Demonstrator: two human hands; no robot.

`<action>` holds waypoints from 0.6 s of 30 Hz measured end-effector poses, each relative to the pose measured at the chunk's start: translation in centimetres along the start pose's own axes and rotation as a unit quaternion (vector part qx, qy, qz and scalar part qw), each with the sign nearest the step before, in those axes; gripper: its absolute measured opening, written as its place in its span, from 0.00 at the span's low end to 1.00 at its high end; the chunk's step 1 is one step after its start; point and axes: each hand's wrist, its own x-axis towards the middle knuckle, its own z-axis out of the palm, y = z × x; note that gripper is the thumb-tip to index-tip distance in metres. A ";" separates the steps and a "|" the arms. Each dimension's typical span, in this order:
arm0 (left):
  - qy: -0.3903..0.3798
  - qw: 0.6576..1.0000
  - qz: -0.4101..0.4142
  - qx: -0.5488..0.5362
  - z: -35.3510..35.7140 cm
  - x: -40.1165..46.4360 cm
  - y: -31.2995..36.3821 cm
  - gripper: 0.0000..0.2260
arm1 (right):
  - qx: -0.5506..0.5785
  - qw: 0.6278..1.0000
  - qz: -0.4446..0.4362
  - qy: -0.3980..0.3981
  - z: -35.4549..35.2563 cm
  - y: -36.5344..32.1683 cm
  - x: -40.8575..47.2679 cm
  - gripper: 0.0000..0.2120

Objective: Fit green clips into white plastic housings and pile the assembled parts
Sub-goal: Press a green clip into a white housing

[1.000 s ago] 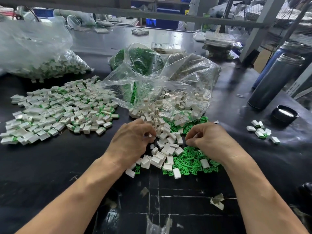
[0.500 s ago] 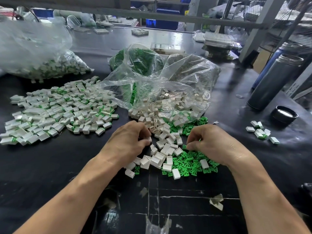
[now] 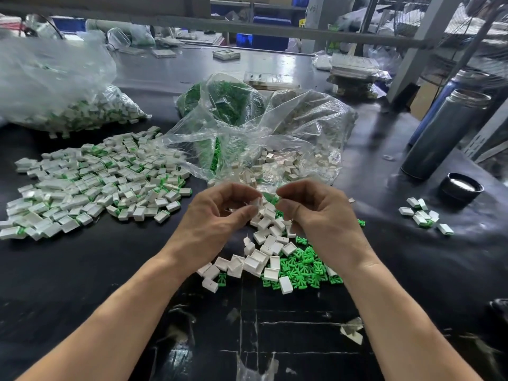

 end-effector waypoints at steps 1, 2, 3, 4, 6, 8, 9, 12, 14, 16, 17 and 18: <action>-0.001 1.000 0.000 -0.014 0.0 0.0 0.0 0.09 | 0.010 1.000 -0.006 0.000 0.2 0.0 -0.1 0.07; -0.001 1.000 0.001 -0.022 0.1 0.0 0.0 0.09 | 0.018 1.000 -0.011 -0.001 0.4 -0.1 -0.2 0.07; -0.001 1.000 0.003 -0.025 0.1 0.0 0.0 0.09 | 0.025 1.000 -0.016 -0.001 0.5 -0.2 -0.2 0.07; -0.001 1.000 0.005 -0.024 0.1 0.0 0.0 0.09 | 0.029 0.999 -0.020 0.000 0.7 -0.2 -0.3 0.07; -0.001 1.000 0.013 -0.021 0.2 0.0 0.1 0.09 | 0.034 0.999 -0.029 0.001 0.8 -0.3 -0.4 0.07; 0.002 1.000 0.018 -0.021 0.4 0.0 0.2 0.09 | 0.034 0.999 -0.036 0.001 1.0 -0.4 -0.5 0.07; 0.005 1.000 0.018 -0.020 0.5 0.0 0.2 0.10 | 0.030 0.999 -0.040 0.001 1.1 -0.4 -0.5 0.08; 0.015 0.999 0.014 -0.033 0.7 -0.1 0.2 0.11 | 0.015 0.999 -0.050 0.000 1.2 -0.3 -0.5 0.10; 0.019 0.999 0.010 -0.044 0.8 -0.1 0.2 0.10 | 0.006 0.999 -0.050 -0.007 1.3 -0.1 -0.5 0.12; 0.022 0.999 0.004 -0.047 0.8 -0.1 0.1 0.09 | -0.007 0.999 -0.050 -0.016 1.3 0.1 -0.4 0.12; 0.023 0.998 -0.002 -0.052 0.8 -0.1 0.1 0.09 | -0.016 0.998 -0.050 -0.020 1.3 0.2 -0.4 0.13; 0.025 0.998 -0.010 -0.060 0.7 -0.1 0.1 0.10 | -0.025 0.998 -0.050 -0.023 1.2 0.2 -0.4 0.13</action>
